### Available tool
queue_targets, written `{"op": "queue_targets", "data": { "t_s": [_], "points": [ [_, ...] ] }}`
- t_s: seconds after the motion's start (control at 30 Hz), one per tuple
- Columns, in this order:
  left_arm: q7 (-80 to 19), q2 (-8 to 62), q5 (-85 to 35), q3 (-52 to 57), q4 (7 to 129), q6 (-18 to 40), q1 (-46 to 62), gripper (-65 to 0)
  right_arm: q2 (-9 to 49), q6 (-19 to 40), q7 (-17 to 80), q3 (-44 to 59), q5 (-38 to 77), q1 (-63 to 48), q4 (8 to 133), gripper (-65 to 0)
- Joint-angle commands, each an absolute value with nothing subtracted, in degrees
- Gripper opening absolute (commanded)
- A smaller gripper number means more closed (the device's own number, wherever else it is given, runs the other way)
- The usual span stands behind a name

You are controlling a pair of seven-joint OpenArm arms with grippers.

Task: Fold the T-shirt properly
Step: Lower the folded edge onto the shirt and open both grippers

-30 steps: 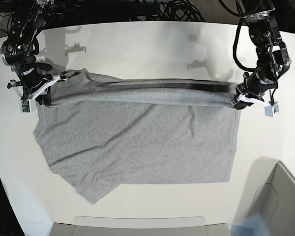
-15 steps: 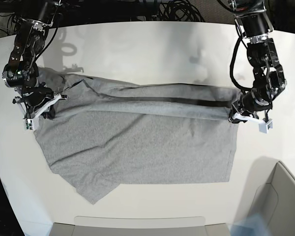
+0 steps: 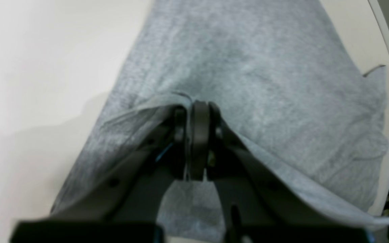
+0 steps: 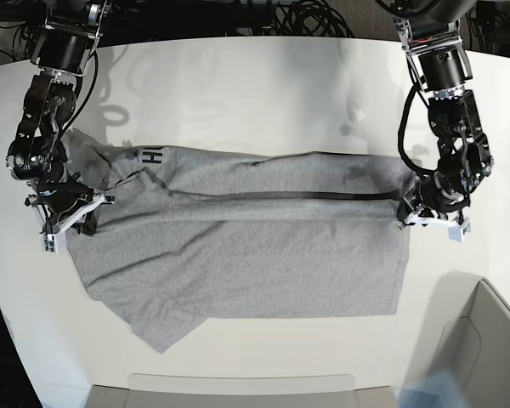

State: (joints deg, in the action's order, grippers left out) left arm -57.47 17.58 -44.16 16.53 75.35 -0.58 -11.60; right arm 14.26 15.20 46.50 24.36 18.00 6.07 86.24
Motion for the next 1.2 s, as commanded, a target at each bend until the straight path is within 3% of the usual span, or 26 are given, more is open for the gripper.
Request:
{"op": "queue_targets", "data": {
  "t_s": [0.0,0.17,0.27,0.37,0.43,0.53,0.7,0.93,1.17],
  "points": [
    [-56.0,18.4,-44.7,16.7,75.6,-0.4,-13.1,-65.0,15.2,15.2,45.0,24.6,18.3,8.0,87.1,-65.0],
    [-54.7,18.4,-44.7,16.7,75.2,-0.4,-13.1,-64.9,15.1,15.3,45.0,24.6,14.1,10.7,83.7,-65.0],
    [-54.7,18.4,-44.7,16.7,75.2,-0.6,-13.1,-53.3,15.1,15.3,45.0,24.6,13.8,11.3,82.6,-64.7],
    [-54.9,18.4,-44.8,16.7,75.4,-0.6,-12.9,-44.0,15.1,15.3,45.0,24.6,14.6,11.2,83.0,-52.4],
    [-55.0,18.4,-44.8,16.7,75.5,-0.6,-12.8,-44.1,15.2,15.4,45.0,24.6,15.6,11.1,83.1,-45.8],
    [-55.3,18.4,-44.8,16.7,75.5,-0.6,-12.8,-44.6,16.2,15.4,45.0,24.9,17.0,11.1,84.9,-41.2],
    [-55.5,18.4,-44.8,16.9,78.9,-0.6,-12.5,-44.6,18.1,15.4,45.4,26.5,22.1,10.6,88.5,-41.4],
    [-59.1,18.4,-44.8,16.8,92.5,-0.6,-4.1,-44.6,18.2,15.5,47.9,34.9,26.9,-2.2,95.1,-41.4],
    [-58.9,18.2,-44.9,16.8,94.6,-0.5,0.1,-44.6,18.8,15.5,44.5,42.2,35.6,-11.4,88.1,-41.4]
  ]
}}
